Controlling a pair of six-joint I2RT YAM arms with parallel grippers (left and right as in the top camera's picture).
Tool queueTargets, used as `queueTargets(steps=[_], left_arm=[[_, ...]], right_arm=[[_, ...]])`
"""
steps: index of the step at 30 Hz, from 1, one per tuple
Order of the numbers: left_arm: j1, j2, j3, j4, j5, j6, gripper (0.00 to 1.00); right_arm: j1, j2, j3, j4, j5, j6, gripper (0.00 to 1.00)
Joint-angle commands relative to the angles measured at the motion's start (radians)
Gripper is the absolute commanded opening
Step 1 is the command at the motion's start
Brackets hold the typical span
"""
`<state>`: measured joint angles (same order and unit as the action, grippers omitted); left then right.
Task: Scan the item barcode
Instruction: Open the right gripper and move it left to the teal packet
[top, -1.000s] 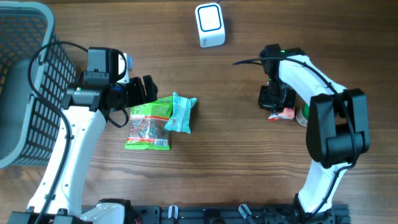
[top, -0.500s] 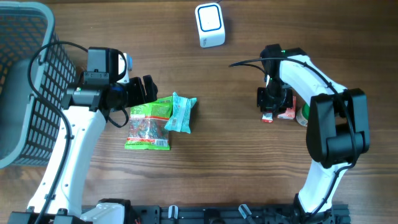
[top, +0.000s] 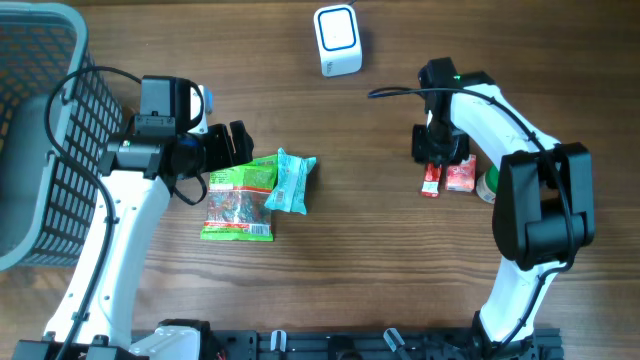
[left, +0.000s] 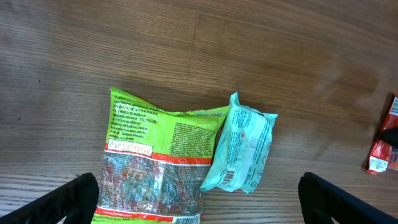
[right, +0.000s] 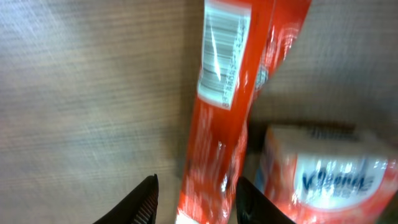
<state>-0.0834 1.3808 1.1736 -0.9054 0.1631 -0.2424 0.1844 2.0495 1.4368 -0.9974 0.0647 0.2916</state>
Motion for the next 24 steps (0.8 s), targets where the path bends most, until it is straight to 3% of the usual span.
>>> queueTargets(steps=[1,4,6,11,17,24], left_arm=[[-0.005,0.002,0.003,0.002,0.011,-0.005,1.0],[-0.005,0.002,0.003,0.002,0.011,-0.005,1.0],[-0.005,0.002,0.003,0.002,0.011,-0.005,1.0],[-0.005,0.002,0.003,0.002,0.011,-0.005,1.0],[-0.005,0.002,0.003,0.002,0.011,-0.005,1.0],[-0.005,0.002,0.003,0.002,0.011,-0.005,1.0]], right_arm=[[0.001,0.01,-0.028,0.043,0.021,0.027,0.4],[0.001,0.011,-0.055,0.073,0.021,0.026,0.4],[0.001,0.011,-0.06,0.072,0.021,0.022,0.35],[0.002,0.009,-0.061,0.041,-0.013,-0.116,0.26],[0.0,-0.014,-0.059,0.012,0.018,-0.132,0.31],[0.004,-0.08,0.025,-0.066,-0.011,-0.135,0.47]])
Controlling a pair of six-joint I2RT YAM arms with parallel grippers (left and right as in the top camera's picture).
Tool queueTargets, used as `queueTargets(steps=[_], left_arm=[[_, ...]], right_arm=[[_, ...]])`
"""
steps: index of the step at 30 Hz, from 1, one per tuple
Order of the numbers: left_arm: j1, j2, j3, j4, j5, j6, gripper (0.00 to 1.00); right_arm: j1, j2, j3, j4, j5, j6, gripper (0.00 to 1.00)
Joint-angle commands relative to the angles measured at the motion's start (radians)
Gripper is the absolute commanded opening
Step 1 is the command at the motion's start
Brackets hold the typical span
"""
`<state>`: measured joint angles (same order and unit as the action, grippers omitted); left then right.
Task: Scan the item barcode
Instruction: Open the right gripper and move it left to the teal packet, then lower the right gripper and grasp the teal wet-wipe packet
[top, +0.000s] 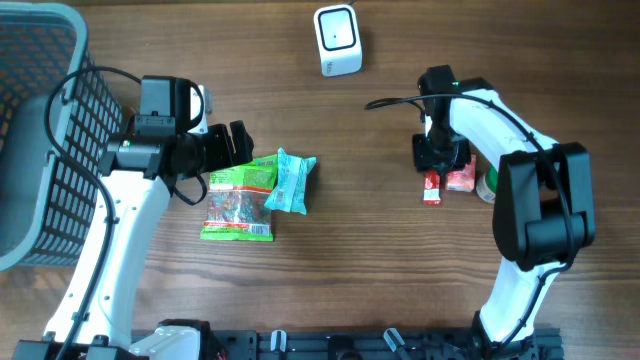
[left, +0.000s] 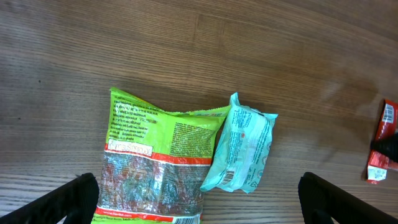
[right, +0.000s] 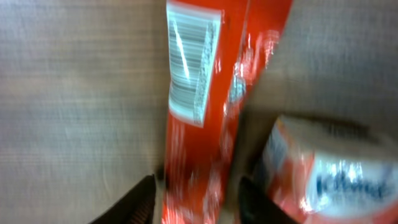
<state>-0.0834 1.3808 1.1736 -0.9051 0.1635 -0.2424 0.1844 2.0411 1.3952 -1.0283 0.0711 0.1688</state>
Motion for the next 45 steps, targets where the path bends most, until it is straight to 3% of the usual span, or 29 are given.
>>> queueTargets(steps=[1,8,11,19,26,38,42,45], left_arm=[[-0.005,0.002,0.003,0.002,0.011,-0.005,1.0],[-0.005,0.002,0.003,0.002,0.011,-0.005,1.0],[-0.005,0.002,0.003,0.002,0.011,-0.005,1.0],[-0.005,0.002,0.003,0.002,0.011,-0.005,1.0],[-0.005,0.002,0.003,0.002,0.011,-0.005,1.0],[-0.005,0.002,0.003,0.002,0.011,-0.005,1.0],[-0.005,0.002,0.003,0.002,0.011,-0.005,1.0],[-0.005,0.002,0.003,0.002,0.011,-0.005,1.0]], right_arm=[[0.008,-0.082,0.084,-0.054,-0.044,-0.014,0.48],[0.061,-0.12,0.109,-0.06,-0.513,-0.038,0.48],[0.105,-0.12,0.087,-0.002,-0.627,-0.021,0.49],[0.268,-0.117,0.023,0.216,-0.613,0.227,0.59],[0.397,-0.116,-0.094,0.447,-0.537,0.412,0.58],[0.5,-0.114,-0.318,0.865,-0.454,0.55,0.43],[0.517,-0.115,-0.322,0.87,-0.396,0.544,0.21],[0.501,-0.13,-0.322,0.861,-0.396,0.544,0.17]])
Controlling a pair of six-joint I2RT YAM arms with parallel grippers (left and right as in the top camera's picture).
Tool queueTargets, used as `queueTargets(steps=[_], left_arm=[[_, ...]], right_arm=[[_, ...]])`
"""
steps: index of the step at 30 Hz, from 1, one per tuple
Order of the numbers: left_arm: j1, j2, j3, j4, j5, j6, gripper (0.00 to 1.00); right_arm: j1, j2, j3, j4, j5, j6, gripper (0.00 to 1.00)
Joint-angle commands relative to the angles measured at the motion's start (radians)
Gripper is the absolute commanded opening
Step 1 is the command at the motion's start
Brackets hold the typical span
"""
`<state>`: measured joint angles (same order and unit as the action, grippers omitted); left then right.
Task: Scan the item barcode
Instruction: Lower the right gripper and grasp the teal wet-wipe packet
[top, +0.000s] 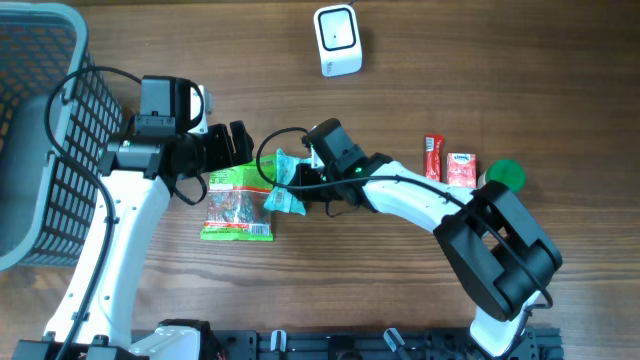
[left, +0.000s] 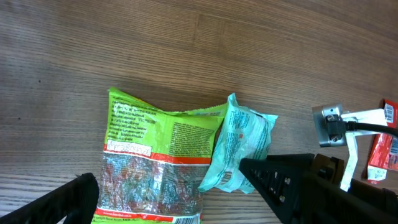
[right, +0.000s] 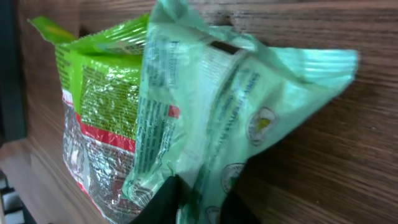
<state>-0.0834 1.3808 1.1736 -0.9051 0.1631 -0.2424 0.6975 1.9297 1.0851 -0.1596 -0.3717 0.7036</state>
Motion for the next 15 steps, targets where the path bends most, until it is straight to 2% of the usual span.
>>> queueTargets(steps=[1,4,12,13,15], left_arm=[[-0.005,0.002,0.003,0.002,0.011,-0.005,1.0],[-0.005,0.002,0.003,0.002,0.011,-0.005,1.0],[-0.005,0.002,0.003,0.002,0.011,-0.005,1.0],[-0.005,0.002,0.003,0.002,0.011,-0.005,1.0],[-0.005,0.002,0.003,0.002,0.011,-0.005,1.0]], right_arm=[[-0.019,-0.026,-0.012,-0.014,0.047,0.004,0.17],[-0.039,-0.069,-0.012,-0.064,0.072,0.002,0.12],[-0.047,-0.14,-0.012,-0.242,0.192,0.003,0.14],[-0.046,-0.139,-0.012,-0.253,0.192,0.005,0.17],[-0.046,-0.138,-0.012,-0.272,0.192,0.005,0.51]])
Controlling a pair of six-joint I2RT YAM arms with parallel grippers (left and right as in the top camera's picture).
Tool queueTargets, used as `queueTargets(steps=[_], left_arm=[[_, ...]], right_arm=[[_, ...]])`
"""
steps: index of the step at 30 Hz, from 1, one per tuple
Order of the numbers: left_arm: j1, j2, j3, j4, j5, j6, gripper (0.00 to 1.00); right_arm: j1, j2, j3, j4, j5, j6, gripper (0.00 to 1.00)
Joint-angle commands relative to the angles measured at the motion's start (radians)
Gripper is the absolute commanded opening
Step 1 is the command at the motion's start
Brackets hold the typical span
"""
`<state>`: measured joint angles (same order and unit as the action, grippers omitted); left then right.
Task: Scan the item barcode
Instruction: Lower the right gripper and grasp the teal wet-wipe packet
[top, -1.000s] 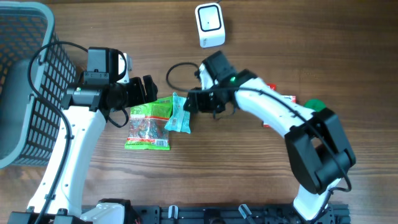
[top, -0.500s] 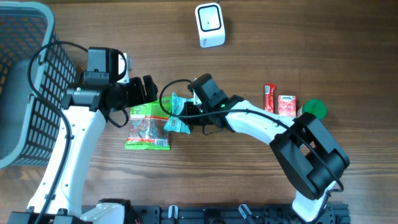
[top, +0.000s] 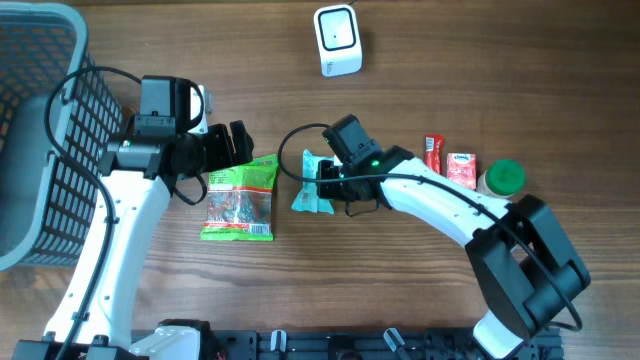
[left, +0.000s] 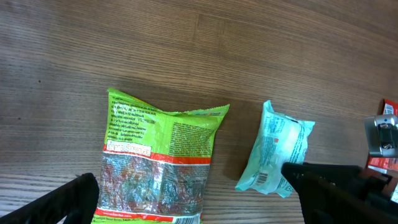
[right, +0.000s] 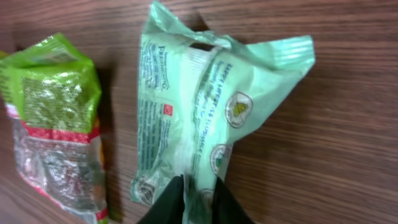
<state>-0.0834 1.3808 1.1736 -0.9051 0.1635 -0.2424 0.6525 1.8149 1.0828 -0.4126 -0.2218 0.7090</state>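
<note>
A teal packet sits just right of a green snack bag, with a strip of wood between them. My right gripper is shut on the packet's right end. In the right wrist view the black fingers pinch the packet at its lower edge, gripper. A small barcode shows on the packet in the left wrist view. The white scanner stands at the far middle. My left gripper hangs open above the green bag, holding nothing.
A grey basket fills the far left. Right of the held packet lie a red stick packet, a red tissue pack and a green round lid. A black cable loops off the right wrist.
The teal packet, which lay overlapping the green bag's right edge, now sits further right and apart from it, still in my shut right gripper. The left arm has not moved.
My right gripper stood open around the red stick packet beside the tissue pack, and was still there at the following moment. Then the red packet lay alone and the gripper was shut on the teal packet against the green bag. Now the packet is apart from the bag.
</note>
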Motion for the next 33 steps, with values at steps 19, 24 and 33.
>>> queueTargets(steps=[19,24,33], left_arm=[[-0.005,0.002,0.003,0.002,0.011,-0.005,1.0],[-0.005,0.002,0.003,0.002,0.011,-0.005,1.0],[-0.005,0.002,0.003,0.002,0.011,-0.005,1.0]], right_arm=[[-0.018,0.036,-0.012,0.053,0.08,0.038,0.52],[-0.018,0.1,-0.012,0.08,0.007,0.06,0.47],[-0.019,0.123,-0.011,0.112,-0.038,0.03,0.09]])
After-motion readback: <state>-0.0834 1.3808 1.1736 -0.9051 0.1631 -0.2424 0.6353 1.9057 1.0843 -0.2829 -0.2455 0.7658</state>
